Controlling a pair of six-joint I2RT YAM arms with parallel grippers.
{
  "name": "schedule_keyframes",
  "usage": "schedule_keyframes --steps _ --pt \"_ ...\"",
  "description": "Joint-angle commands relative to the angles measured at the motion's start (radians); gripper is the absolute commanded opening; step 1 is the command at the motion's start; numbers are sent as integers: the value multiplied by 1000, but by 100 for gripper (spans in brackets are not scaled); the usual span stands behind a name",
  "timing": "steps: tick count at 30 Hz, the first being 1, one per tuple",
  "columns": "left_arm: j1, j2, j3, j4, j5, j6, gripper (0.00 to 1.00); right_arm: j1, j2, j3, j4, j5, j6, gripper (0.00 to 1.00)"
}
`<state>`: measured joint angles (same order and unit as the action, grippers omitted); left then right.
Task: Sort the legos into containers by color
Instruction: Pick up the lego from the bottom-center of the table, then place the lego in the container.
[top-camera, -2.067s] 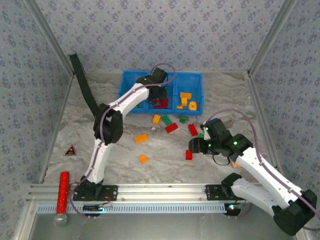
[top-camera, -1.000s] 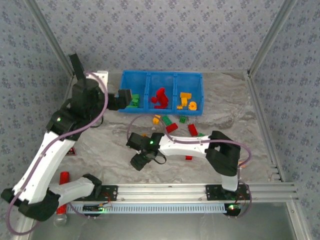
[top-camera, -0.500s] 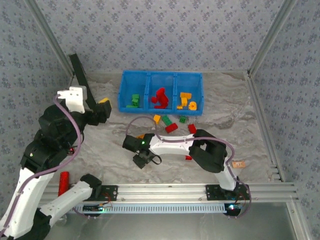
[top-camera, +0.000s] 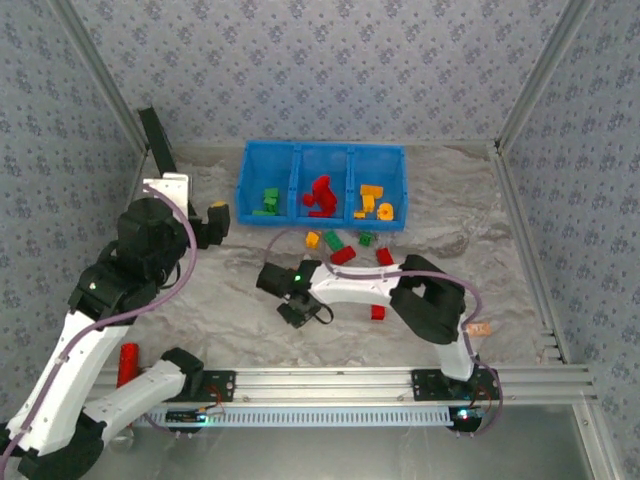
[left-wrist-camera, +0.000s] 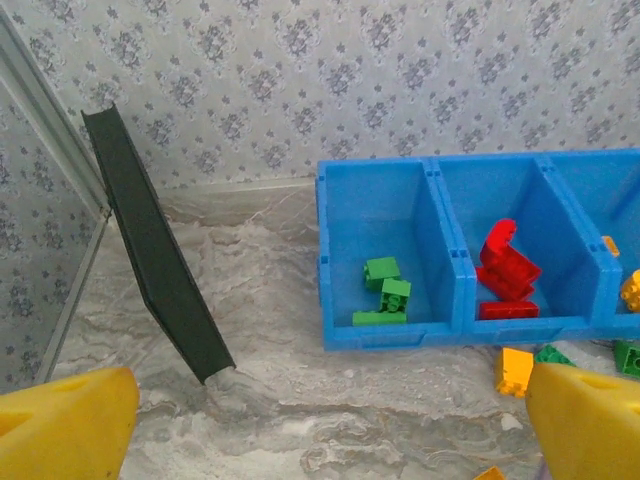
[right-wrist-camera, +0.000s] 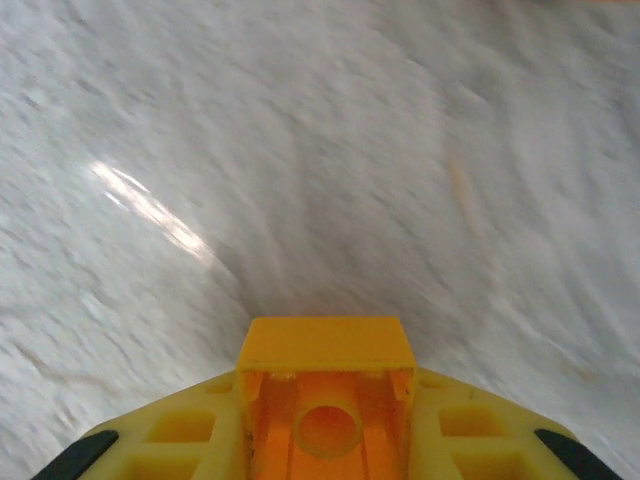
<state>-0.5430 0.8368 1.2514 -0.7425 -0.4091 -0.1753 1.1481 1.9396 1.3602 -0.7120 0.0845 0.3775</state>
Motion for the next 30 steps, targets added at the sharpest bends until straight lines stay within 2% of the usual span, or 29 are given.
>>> schedule_keyframes --steps 1,7,11,14,22,26,30 --pt "3 23 -20 -3 32 50 99 -43 -150 -62 -68 33 22 31" --pt "7 88 -47 11 68 36 99 -187 -373 -159 -130 59 -3 31" --pt "8 164 -38 -9 121 11 99 -359 -503 -211 -132 52 -59 31" --pt "7 233 -23 -48 110 -16 99 -499 -536 -204 -107 24 -110 31" --pt "-1 315 -77 -72 191 -85 99 -718 -414 -54 -9 -30 -228 30" --pt "-34 360 -107 -61 238 -132 99 -761 -300 58 0 -43 -280 30" --pt "-94 428 -124 -35 239 -169 99 -776 -185 172 -29 -46 -310 30"
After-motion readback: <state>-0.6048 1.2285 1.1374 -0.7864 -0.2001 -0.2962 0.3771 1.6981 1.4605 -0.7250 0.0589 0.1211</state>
